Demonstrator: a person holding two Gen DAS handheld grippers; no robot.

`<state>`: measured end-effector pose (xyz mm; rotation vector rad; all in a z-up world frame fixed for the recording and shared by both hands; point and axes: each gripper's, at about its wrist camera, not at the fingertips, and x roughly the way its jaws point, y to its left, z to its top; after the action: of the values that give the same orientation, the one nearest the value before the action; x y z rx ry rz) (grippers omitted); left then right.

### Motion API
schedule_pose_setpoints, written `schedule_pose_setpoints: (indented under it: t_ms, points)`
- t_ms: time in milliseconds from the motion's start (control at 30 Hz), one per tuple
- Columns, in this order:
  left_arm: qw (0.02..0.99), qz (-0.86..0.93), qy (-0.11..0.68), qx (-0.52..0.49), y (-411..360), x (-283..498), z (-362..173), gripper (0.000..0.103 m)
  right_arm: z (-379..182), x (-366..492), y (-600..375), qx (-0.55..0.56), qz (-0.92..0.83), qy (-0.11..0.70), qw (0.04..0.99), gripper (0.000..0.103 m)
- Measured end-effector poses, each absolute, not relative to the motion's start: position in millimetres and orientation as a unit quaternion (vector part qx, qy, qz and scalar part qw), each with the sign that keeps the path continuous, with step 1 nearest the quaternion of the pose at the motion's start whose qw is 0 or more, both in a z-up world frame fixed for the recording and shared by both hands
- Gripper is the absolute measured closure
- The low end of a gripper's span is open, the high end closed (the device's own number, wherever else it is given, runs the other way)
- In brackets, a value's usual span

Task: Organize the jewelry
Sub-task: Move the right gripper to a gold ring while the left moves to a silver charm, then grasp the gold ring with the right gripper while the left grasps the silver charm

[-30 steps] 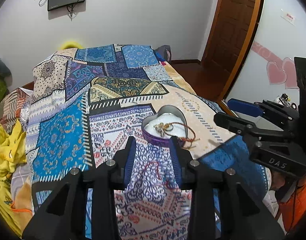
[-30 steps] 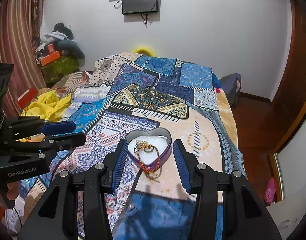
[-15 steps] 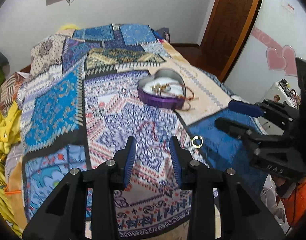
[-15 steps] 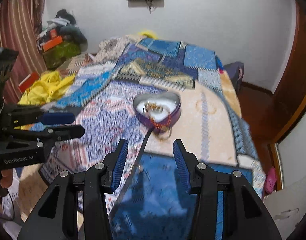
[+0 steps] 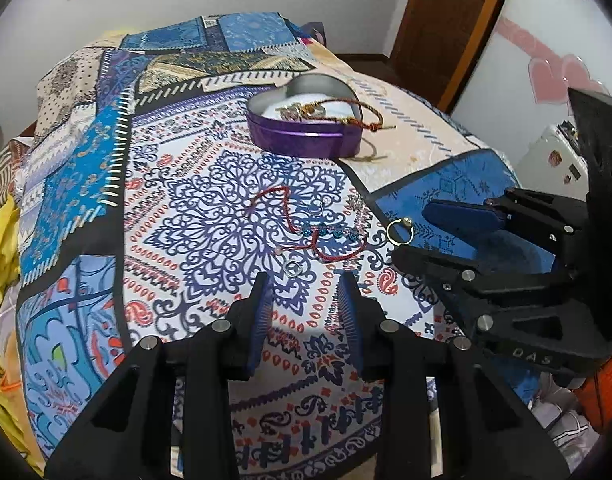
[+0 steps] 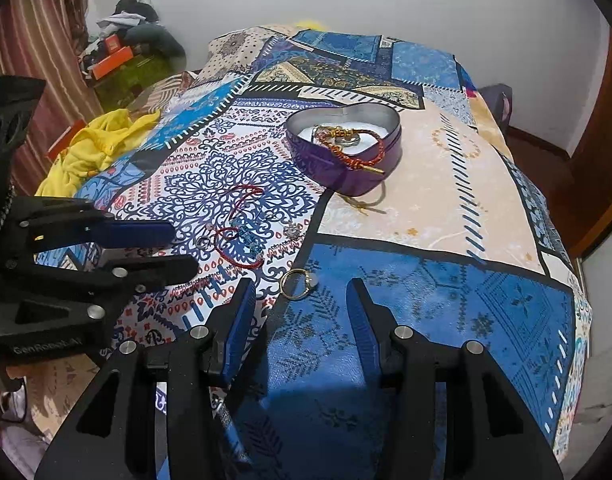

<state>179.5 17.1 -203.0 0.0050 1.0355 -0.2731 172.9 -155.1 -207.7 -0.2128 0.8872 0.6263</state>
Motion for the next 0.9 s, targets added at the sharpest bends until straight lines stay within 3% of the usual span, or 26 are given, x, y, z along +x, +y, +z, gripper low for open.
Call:
schedule_pose_setpoints:
  t_ms: [167, 433, 600, 667, 900]
  points:
    - [0.86, -0.131, 0.493, -0.013, 20.0, 186.8, -208.7, 0.07, -211.0, 170.9, -148.0, -0.121, 0.301, 0.411, 0.852, 0.059]
    - [0.861, -0.129, 0.491, -0.043, 29.1, 191.4, -213.8, 0.08, -215.1, 173.7, -143.2, -0.135, 0.303, 0.409, 0.85, 0.06]
    - [0.862, -0.122, 0.489, -0.043, 29.2, 191.1, -215.0, 0.088, -215.3, 175.6, -144.0, -0.129, 0.296, 0.409, 0.853, 0.072]
    - [0.863, -0.118, 0.489, -0.039, 28.2, 190.9, -215.5, 0.094, -215.3, 176.9, -145.2, -0.124, 0.294, 0.411, 0.854, 0.083]
    - [0.866, -0.113, 0.485, -0.033, 26.8, 188.1, -212.5, 0.094, -210.8, 175.9, -146.3, -0.118, 0.292, 0.407, 0.858, 0.084]
